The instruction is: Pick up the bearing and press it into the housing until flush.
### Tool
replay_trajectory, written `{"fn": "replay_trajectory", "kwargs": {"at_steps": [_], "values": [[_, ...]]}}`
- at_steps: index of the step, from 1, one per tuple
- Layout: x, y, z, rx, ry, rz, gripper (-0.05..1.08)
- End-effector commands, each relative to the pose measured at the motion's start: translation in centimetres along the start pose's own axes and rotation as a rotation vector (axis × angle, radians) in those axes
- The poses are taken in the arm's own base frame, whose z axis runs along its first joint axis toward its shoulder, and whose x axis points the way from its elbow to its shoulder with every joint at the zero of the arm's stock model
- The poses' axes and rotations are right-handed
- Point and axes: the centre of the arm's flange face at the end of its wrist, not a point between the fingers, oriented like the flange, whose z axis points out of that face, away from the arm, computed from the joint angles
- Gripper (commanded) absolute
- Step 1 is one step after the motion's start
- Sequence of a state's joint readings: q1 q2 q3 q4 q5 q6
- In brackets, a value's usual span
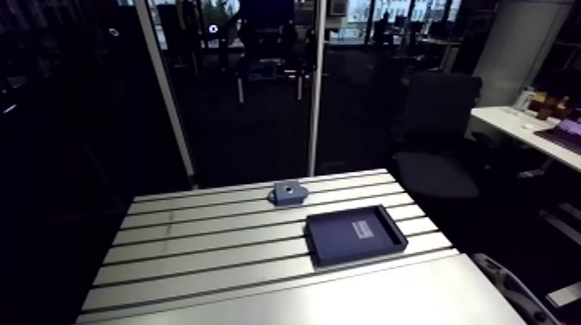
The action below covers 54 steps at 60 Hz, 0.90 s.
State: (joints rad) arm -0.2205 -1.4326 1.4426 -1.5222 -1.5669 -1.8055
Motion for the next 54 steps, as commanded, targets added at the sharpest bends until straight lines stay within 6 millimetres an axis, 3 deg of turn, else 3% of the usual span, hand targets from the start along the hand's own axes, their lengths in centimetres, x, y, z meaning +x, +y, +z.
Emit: {"fn": "replay_trajectory", "kwargs": {"at_steps": [1,16,28,54], "values": [[-0.6,-1.7,0.5,0.003,-0.017,-0.002,0.0],[-1.3,-1.9,1.0,-0.001,-0.009,0.0,0.0],[-2.9,-1.8,-0.3,-0.042,0.018,0.001,0.0],[-2.8,-1.5,-0.6,-0.053,0.044,0.002,0.0]]}}
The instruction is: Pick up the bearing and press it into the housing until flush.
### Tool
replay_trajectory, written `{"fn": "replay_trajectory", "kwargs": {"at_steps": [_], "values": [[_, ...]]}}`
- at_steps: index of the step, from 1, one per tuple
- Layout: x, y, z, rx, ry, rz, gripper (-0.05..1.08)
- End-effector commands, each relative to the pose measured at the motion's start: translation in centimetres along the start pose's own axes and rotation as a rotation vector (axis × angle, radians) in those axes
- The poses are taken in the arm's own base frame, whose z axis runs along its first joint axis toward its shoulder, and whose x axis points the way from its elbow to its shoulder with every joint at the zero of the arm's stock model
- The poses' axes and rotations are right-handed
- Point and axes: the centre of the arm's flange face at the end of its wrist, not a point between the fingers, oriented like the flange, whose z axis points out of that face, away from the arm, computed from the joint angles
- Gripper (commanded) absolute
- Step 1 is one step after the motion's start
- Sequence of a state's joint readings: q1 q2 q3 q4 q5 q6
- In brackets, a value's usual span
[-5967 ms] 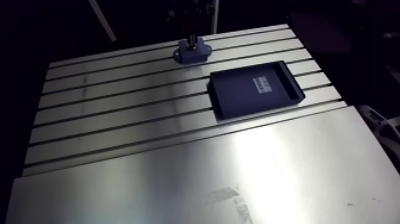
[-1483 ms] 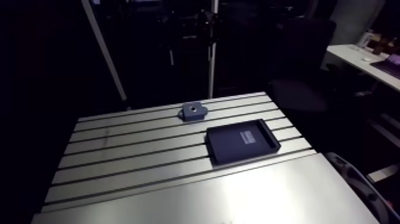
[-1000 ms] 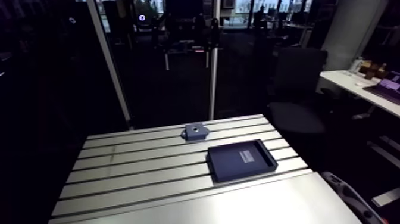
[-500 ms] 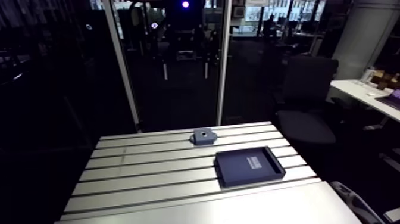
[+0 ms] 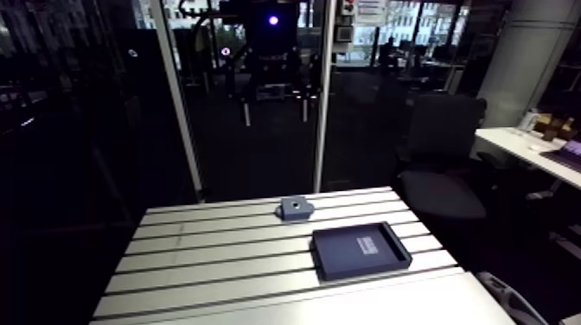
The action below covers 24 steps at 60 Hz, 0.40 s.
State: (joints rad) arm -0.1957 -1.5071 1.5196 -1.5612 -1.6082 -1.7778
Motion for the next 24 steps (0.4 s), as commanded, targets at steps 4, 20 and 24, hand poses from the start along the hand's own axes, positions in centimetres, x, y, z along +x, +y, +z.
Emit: {"fn": "replay_trajectory", "kwargs": {"at_steps": [4,20,24], "values": [[0.11,0.06,-0.2,-0.003,0.018,-0.001,0.0],[0.27,0.01,0.09,0.004,0.015,-0.001,0.0],[0.42,0.02,0.32,0.007,0.011,0.0,0.0]]}}
